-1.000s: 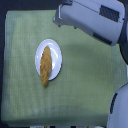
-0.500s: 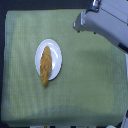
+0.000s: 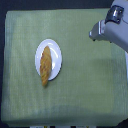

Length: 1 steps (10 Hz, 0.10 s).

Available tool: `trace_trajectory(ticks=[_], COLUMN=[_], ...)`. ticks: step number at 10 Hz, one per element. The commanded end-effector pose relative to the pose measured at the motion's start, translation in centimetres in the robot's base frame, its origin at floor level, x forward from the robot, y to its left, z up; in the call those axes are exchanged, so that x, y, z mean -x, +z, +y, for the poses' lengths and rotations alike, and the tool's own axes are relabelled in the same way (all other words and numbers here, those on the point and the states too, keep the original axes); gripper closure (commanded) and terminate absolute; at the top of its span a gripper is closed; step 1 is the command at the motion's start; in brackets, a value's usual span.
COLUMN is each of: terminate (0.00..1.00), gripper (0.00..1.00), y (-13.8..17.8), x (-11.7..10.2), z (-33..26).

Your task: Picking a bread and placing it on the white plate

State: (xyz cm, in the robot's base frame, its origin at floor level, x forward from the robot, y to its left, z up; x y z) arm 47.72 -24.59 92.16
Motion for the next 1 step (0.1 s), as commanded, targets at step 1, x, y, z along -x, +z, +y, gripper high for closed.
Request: trace_trajectory(ticks=[1], terminate=[1.00], gripper=[0.00], y=[-0.20], x=[-1.10], z=[-3.49])
